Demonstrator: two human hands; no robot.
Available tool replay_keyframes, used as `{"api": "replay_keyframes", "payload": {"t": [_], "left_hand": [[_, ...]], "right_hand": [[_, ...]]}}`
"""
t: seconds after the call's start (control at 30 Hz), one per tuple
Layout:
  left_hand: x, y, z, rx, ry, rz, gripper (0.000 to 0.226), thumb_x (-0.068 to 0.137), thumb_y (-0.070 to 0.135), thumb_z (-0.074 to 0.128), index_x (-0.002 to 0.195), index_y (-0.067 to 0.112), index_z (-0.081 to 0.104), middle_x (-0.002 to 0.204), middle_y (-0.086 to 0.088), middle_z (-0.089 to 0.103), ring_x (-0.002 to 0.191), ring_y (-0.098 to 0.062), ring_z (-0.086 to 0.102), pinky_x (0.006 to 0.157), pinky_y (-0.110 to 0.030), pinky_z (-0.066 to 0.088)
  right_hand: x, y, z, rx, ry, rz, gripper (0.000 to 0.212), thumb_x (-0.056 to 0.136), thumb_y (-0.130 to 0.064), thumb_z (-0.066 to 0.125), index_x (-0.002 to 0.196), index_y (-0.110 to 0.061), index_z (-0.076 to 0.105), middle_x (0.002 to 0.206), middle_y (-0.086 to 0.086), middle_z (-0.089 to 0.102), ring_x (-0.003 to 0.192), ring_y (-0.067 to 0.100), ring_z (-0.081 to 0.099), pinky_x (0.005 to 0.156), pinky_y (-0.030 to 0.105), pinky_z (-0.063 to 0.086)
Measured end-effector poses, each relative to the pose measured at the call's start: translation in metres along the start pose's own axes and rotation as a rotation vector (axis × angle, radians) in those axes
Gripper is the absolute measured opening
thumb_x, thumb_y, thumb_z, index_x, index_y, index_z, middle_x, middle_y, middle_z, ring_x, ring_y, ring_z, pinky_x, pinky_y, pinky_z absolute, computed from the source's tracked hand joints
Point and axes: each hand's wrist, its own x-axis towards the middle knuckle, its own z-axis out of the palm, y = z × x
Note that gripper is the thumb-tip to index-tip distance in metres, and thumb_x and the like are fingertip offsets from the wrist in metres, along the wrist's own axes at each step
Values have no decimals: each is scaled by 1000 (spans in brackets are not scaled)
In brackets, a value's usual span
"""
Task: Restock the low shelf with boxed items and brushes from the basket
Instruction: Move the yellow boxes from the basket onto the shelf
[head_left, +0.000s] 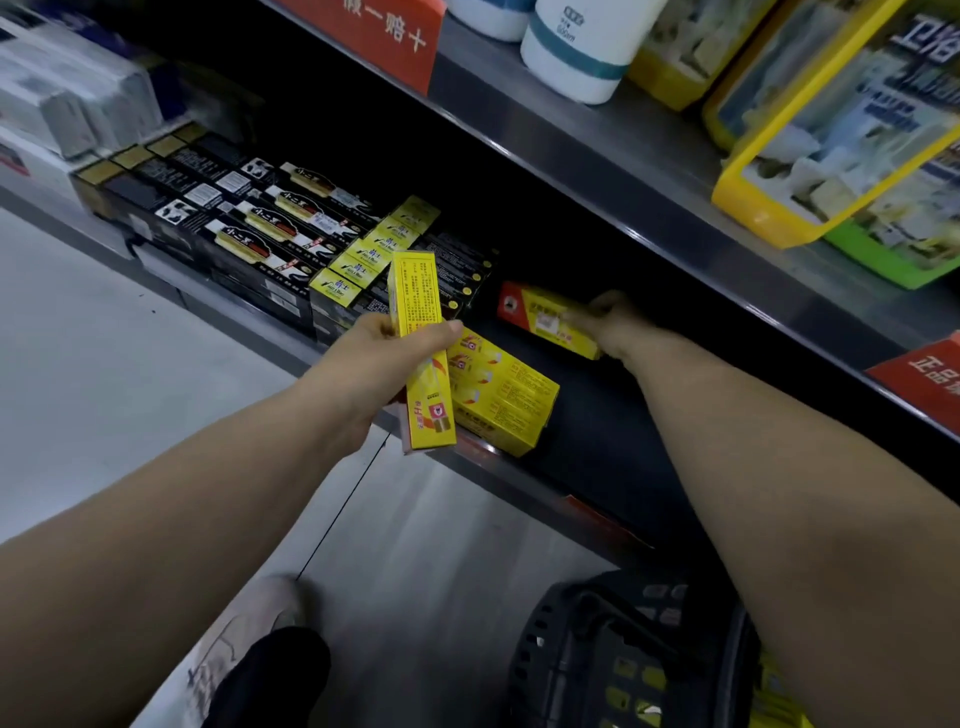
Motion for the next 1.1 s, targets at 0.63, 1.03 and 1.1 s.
{"api": "replay_keyframes", "payload": {"t": [0.63, 1.03, 1.1], "left_hand": [[-5, 8, 3, 314, -4, 69, 89, 50, 55, 75, 123, 10, 54, 105, -6, 65, 91, -18, 66, 67, -27, 51], [-12, 14, -10, 421, -8, 301, 16, 89, 27, 61, 102, 18, 64, 92, 4, 67, 78, -8, 60, 62, -16, 44], [-10, 10, -9, 448, -33, 298, 16, 90, 21, 60, 106, 17, 63, 92, 6, 66, 83, -9, 60, 69, -15, 44]], "right_hand": [[-92, -64, -9, -390, -288, -812, 104, 72, -22, 80, 148, -40, 11, 155, 5, 14, 141, 22, 21, 111, 30, 27], [-78, -18, -32, -528, -247, -540, 34, 87, -34, 64, 106, -21, 39, 81, -6, 51, 69, 11, 50, 57, 28, 39], [-54, -11, -32, -543, -250, -453, 37, 89, -26, 62, 117, -14, 40, 90, 2, 53, 75, 13, 49, 62, 27, 36]]}}
